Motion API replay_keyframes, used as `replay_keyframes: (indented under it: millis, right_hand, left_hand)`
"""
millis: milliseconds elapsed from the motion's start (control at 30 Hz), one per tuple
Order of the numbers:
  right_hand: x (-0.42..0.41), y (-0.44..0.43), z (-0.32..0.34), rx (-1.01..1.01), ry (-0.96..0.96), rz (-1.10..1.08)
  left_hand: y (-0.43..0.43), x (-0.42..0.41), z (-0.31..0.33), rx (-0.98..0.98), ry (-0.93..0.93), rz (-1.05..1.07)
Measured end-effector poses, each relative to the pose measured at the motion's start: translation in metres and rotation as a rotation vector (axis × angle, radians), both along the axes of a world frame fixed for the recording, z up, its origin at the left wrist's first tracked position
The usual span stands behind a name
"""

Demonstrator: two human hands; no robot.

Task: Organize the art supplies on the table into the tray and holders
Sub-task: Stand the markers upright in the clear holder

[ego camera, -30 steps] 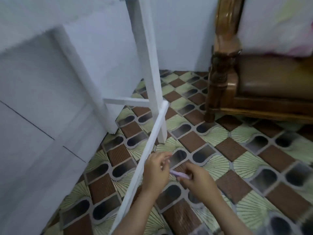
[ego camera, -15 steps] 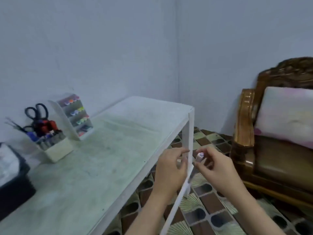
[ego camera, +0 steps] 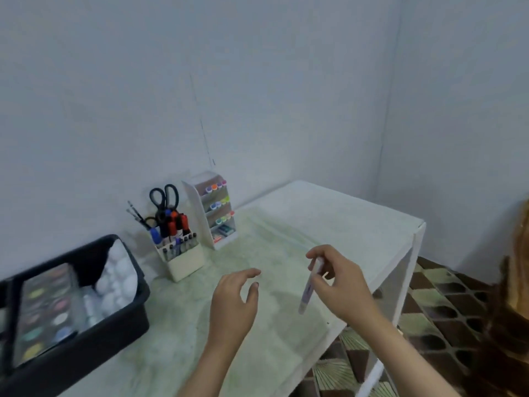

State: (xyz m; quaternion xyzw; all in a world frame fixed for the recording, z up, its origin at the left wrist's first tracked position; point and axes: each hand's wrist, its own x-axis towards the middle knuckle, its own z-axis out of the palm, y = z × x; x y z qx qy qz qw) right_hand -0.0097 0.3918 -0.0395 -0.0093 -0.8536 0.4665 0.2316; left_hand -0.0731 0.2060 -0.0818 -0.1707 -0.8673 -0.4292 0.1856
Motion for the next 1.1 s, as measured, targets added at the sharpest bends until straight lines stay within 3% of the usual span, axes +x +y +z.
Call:
replay_keyframes:
  millis: [467, 667, 933, 1100]
  right_hand:
    - [-0.150, -0.047, -0.002, -0.013, 0.124, 0.161]
    - [-0.196, -0.048, 0.002, 0.065, 0.224, 0.242]
    - [-0.238, -0.058, 0.005, 0.101, 0.475, 0.344]
    - [-0.258, -0.060, -0.005, 0.240, 0.626, 0.387]
  left_hand:
    - [-0.026, -0.101, -0.016, -0.003, -0.193, 0.117]
    - [-0.010, -0.130, -0.019, 0.095, -0.298, 0.130]
    - [0.000, -0.169, -0.026, 0.209, -0.324, 0.341]
    - [0.008, -0.174, -0.023, 0.256, -0.149, 0.376]
